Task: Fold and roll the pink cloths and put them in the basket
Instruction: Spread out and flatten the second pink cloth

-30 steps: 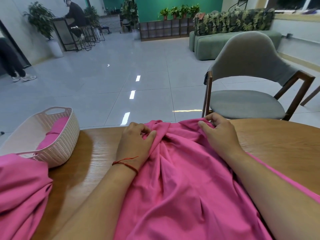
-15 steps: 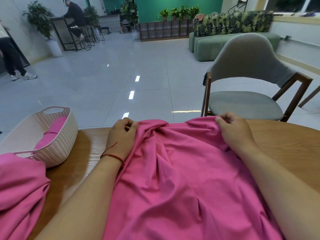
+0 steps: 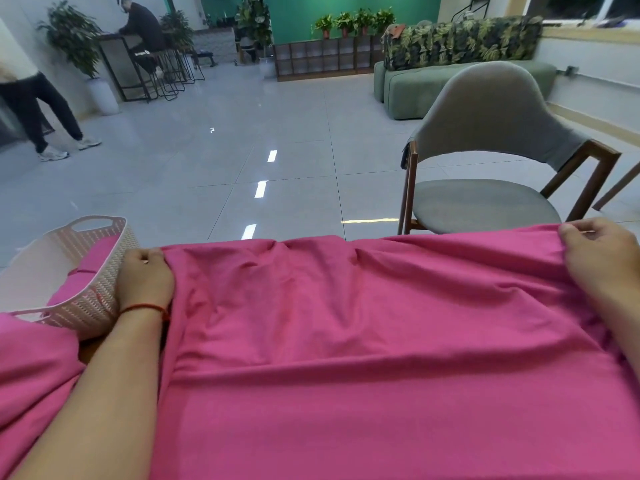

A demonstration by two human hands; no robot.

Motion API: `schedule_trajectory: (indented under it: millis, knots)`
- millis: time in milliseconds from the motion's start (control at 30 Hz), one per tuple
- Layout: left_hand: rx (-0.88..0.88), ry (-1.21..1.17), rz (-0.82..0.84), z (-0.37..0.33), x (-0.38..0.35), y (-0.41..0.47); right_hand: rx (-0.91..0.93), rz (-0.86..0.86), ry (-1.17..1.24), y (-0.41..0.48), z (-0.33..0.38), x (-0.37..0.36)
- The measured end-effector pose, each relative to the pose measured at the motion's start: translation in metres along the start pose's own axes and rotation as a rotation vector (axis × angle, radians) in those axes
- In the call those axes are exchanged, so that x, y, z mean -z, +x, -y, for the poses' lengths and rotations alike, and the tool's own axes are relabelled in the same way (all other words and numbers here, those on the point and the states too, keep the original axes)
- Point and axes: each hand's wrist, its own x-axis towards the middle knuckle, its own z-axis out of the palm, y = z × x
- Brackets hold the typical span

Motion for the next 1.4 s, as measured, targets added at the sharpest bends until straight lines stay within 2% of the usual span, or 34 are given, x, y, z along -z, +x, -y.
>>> schedule_trajectory:
  millis: [100,200,367,533,700,900,1067,1300,1400]
  knots:
    - [-0.006,0.033,0.03,0.002,-0.005,0.002,-0.046,-0.06,0.025,0.036,-0.046,0.005]
    - [-0.033,0.027,0.039,-0.004,-0.007,-0.007,-0.078,-0.083,0.002,0.035,-0.049,0.008]
    - [-0.131,0.084,0.265,-0.003,-0.007,-0.007,-0.062,0.019,-0.141,0.05,-0.059,0.002]
    - [-0.285,0.289,0.218,0.0,0.002,-0.013,0.026,0.05,-0.235,0.018,-0.015,0.011]
    - [-0.348,0.524,0.22,0.006,0.0,-0.002,0.096,0.106,-0.323,0.038,-0.02,0.01]
    - [-0.441,0.752,0.261,0.011,-0.013,0.02,0.147,0.2,-0.455,0.033,0.006,0.007]
    - [-0.407,0.892,0.307,0.005,-0.012,0.03,0.05,0.295,-0.305,0.051,0.005,0.019]
    - [-0.102,0.616,0.422,-0.011,0.013,0.008,-0.096,0.45,-0.076,0.028,-0.001,0.065]
    - [-0.118,0.548,0.495,-0.009,0.028,-0.006,-0.157,0.519,0.026,0.006,-0.001,0.089]
